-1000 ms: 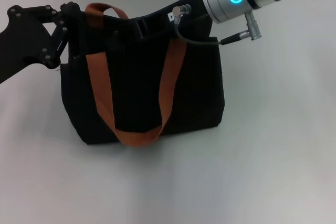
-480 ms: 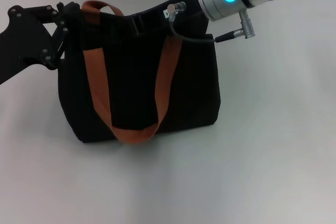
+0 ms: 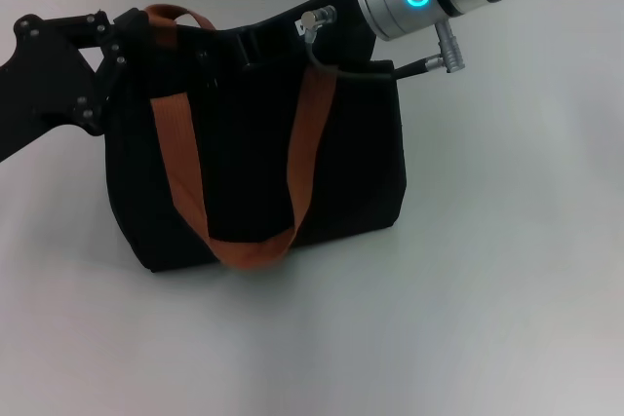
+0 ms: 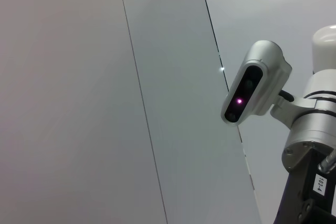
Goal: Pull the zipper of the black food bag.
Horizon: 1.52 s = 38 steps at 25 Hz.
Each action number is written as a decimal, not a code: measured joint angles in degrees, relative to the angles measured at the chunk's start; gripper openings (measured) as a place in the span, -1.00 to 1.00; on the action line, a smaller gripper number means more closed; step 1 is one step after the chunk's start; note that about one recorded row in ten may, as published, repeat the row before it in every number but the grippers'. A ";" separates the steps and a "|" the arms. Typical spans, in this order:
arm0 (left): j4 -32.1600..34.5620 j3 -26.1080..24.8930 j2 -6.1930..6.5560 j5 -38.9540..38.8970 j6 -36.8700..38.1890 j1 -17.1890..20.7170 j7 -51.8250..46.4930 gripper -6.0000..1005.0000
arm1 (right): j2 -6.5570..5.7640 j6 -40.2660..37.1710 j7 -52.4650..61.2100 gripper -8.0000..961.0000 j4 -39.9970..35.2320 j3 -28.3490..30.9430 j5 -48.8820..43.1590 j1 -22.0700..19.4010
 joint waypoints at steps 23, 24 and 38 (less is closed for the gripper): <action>-0.02 -0.20 0.56 0.01 0.66 0.79 0.00 -0.88 | 0.03 1.91 15.76 -0.98 -13.54 -6.31 -16.05 -1.71; -0.04 -0.24 0.62 0.00 0.66 0.88 0.00 -0.88 | 0.05 1.82 17.09 -0.98 -14.96 -6.72 -17.56 -2.25; -0.24 -1.64 1.40 -0.13 0.38 1.54 0.00 -0.87 | 0.17 0.05 19.96 -0.98 -28.07 -4.79 -24.30 -12.71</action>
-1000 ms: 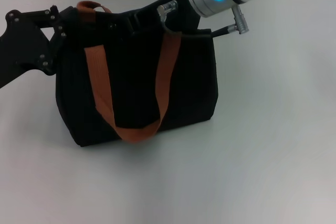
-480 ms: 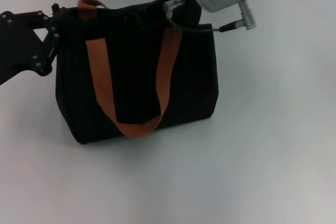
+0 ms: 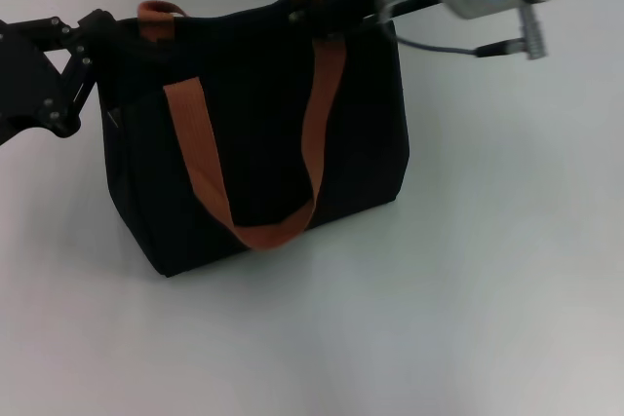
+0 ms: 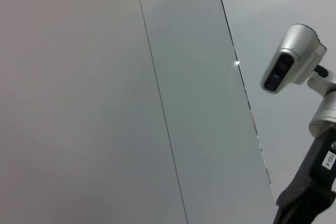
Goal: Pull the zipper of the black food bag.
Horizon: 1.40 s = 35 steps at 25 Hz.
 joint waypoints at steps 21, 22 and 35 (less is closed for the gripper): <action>-0.22 0.59 -1.45 0.29 0.31 1.69 -5.06 -0.87 | -2.34 -23.57 -68.04 -0.50 33.85 29.86 65.12 -16.14; -0.23 0.60 -1.45 0.32 0.32 1.84 -5.98 -0.87 | -3.00 -29.28 -73.66 -0.46 38.35 31.92 66.16 -15.67; 3.30 0.65 2.08 6.95 1.35 3.17 -22.90 -0.36 | -2.32 -40.93 -107.74 0.59 52.30 33.91 37.30 -15.62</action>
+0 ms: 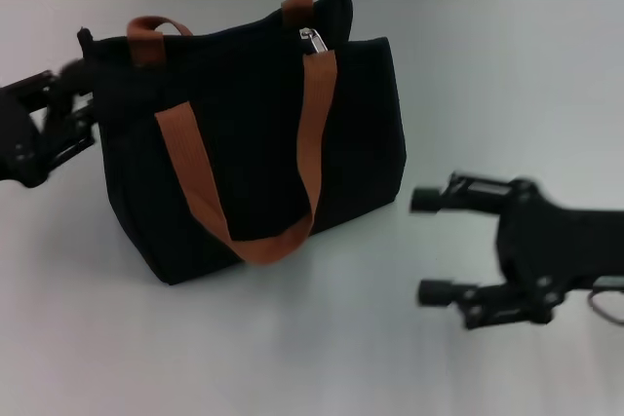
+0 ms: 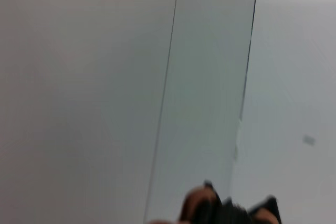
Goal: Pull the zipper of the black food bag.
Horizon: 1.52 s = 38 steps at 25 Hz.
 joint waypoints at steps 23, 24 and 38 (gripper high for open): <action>5.66 24.34 -3.38 -11.22 11.25 -0.07 -1.06 0.56 | 1.87 11.91 -8.54 0.74 8.89 -0.21 -5.13 5.34; 5.22 26.41 -3.58 -11.03 11.09 0.03 0.29 0.56 | 1.87 12.08 -8.68 0.74 9.16 -0.34 -5.15 5.44; -6.85 29.51 -2.22 -1.08 -1.40 2.05 10.07 0.56 | 1.83 11.84 -14.64 0.74 14.22 -1.53 -5.82 4.26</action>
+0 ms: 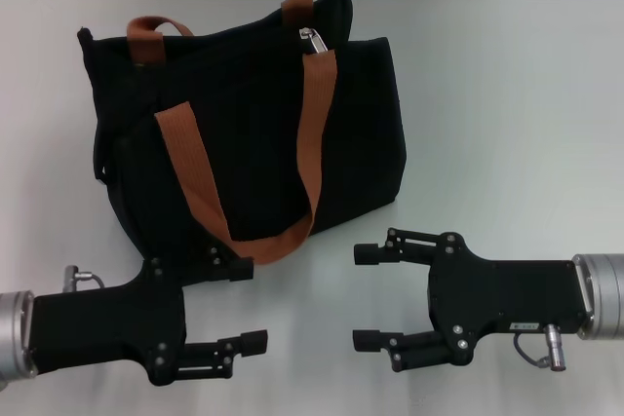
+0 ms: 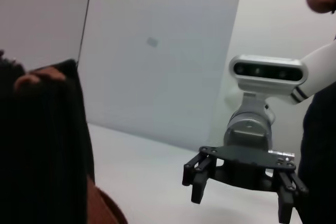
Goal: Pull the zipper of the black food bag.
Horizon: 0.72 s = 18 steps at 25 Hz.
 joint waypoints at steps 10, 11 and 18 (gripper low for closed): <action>-0.10 0.08 0.67 0.06 0.59 0.02 -0.46 0.56 | 0.06 0.35 -1.31 0.74 0.91 -0.46 -0.05 -0.30; -0.10 0.08 0.67 0.06 0.59 0.02 -0.46 0.56 | 0.06 0.36 -1.32 0.74 0.92 -0.46 -0.06 -0.29; -0.19 0.47 0.89 0.08 1.47 0.27 -0.57 0.56 | 0.05 0.40 -1.35 0.74 0.92 -0.46 0.00 -0.26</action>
